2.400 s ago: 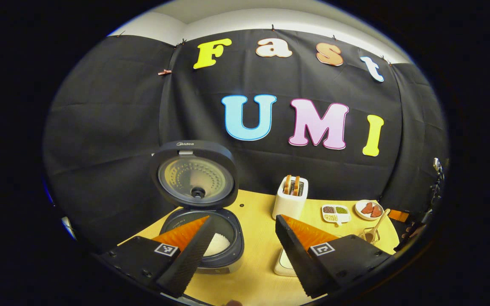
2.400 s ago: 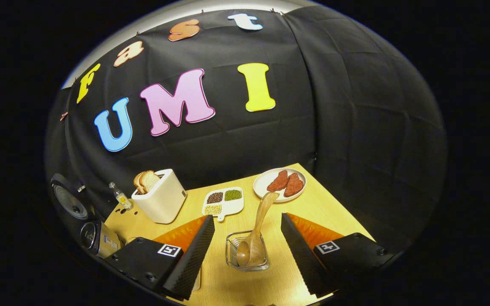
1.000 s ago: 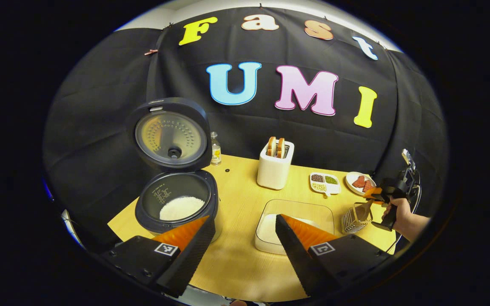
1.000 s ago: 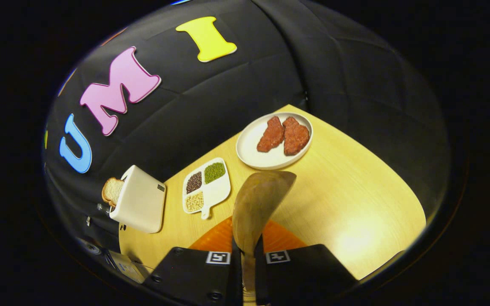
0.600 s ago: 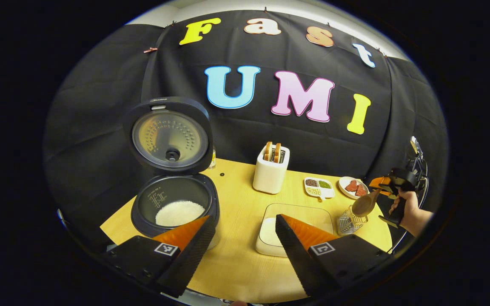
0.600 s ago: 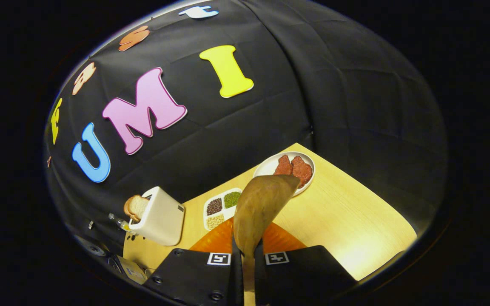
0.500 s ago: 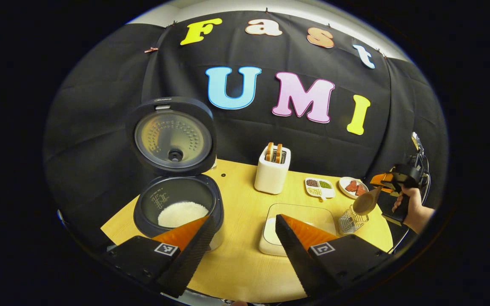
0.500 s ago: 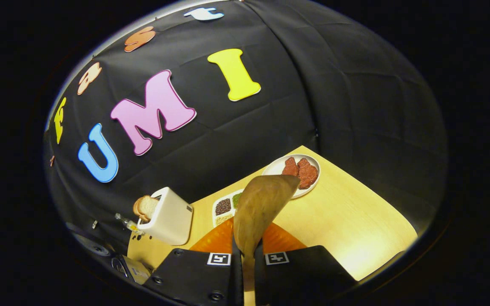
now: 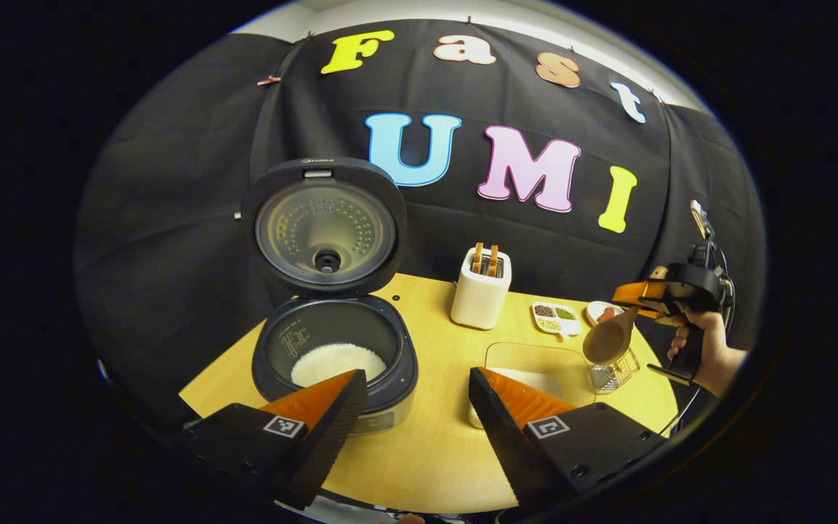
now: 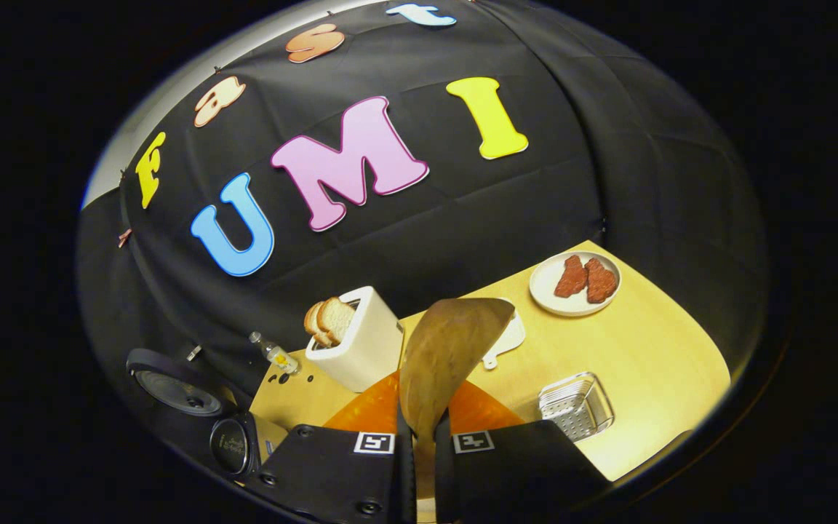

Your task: Close the left gripper, press the button to open the rice cooker; take a wooden spoon from the chopstick holder with the right hand, scoop a spoonful of rice and pour it into the rice cooker, then put the wooden spoon back into the chopstick holder.

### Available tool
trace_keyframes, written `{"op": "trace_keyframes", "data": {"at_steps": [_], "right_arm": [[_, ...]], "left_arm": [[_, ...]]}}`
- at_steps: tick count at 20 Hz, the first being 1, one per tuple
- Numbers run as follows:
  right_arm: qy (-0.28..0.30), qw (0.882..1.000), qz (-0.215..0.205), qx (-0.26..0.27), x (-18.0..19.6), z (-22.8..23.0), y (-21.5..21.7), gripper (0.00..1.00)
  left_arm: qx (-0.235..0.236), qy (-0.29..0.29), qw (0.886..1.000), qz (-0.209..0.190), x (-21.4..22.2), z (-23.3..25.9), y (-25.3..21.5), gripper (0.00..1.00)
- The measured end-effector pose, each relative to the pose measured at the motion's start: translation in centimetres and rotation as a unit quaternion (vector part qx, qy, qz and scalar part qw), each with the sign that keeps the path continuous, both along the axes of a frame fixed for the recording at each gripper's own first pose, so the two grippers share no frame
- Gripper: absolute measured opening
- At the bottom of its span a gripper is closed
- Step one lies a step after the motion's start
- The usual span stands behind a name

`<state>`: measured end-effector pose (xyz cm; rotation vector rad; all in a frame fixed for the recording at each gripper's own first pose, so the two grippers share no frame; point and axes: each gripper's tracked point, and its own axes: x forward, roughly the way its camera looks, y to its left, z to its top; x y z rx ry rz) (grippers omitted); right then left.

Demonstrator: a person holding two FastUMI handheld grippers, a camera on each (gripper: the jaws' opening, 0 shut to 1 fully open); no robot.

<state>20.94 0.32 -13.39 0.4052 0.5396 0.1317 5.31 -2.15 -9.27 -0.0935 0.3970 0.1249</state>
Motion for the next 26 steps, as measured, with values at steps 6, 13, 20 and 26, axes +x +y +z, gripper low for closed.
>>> {"op": "trace_keyframes", "data": {"at_steps": [6,13,20,26], "right_arm": [[-0.002,0.998,0.043,-0.045,-1.3,-5.1,4.0,0.14],[0.019,0.991,0.07,-0.114,-3.5,-11.4,5.5,0.15],[0.062,0.994,0.059,-0.074,-6.2,-13.3,8.6,0.14],[0.113,0.993,0.03,0.009,-6.9,-13.4,11.6,0.15]], "left_arm": [[-0.055,0.021,0.998,-0.004,-0.4,-2.5,0.6,0.95],[-0.05,0.037,0.998,-0.013,-1.8,-5.0,2.1,0.95],[-0.067,0.033,0.997,0.0,-3.1,-5.2,3.6,0.95],[-0.076,0.026,0.997,0.016,-4.7,-4.9,5.7,0.95]]}}
